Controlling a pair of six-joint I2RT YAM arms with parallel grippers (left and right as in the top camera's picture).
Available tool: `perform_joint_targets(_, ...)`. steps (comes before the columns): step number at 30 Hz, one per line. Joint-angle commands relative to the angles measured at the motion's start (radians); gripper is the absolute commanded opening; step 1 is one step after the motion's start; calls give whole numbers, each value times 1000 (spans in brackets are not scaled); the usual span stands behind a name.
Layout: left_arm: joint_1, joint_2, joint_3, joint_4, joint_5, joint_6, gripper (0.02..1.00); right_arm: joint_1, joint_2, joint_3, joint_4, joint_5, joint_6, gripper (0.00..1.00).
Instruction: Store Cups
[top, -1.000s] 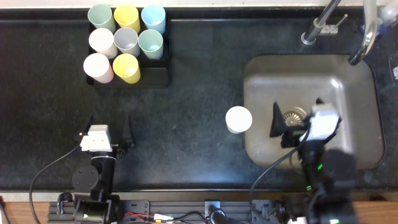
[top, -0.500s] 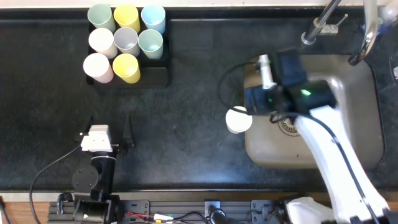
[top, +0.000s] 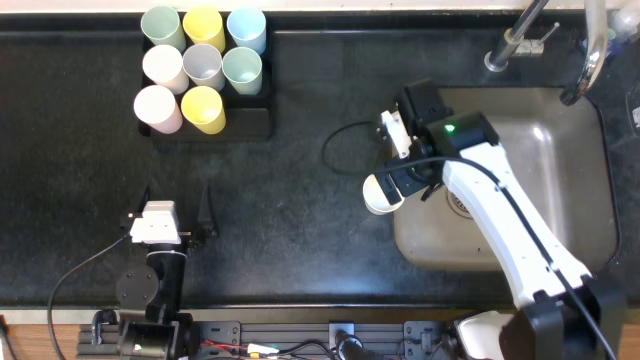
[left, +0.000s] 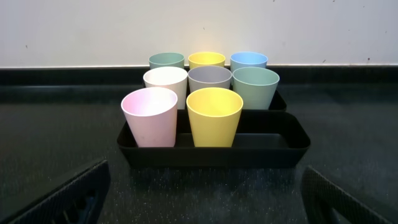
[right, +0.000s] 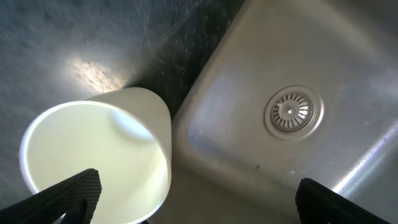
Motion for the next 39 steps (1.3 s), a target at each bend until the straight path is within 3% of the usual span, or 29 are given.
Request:
perform_joint_targets(1,3,-9,-1,-3,6,15,998,1,49,28,0,20,-42,996)
perform_joint_targets(11,3,-9,-1,-3,6,14,998,0,95,28,47,16,-55,985)
perform_joint_targets(12,3,-9,-1,-3,6,15,996,0,95,28,50,14,-55,904)
perform_joint_targets(15,3,-9,-1,-3,6,15,998,0,95,28,51,-14,-55,165)
perform_joint_targets(16,3,-9,-1,-3,6,14,998,1,95,28,51,-34,-55,42)
perform_joint_targets(19,3,-9,-1,-3,6,15,998,3,95,28,46,-103,-55,97)
perform_joint_targets(23,3,-9,-1,-3,6,15,998,10,95,28,35,-164,-55,45)
perform_joint_targets(31,3,-9,-1,-3,6,14,998,10,29,151,-27,-130,-31,47)
perform_joint_targets(39,3,-9,-1,-3,6,15,998,110,64,647,-42,-114,68,42)
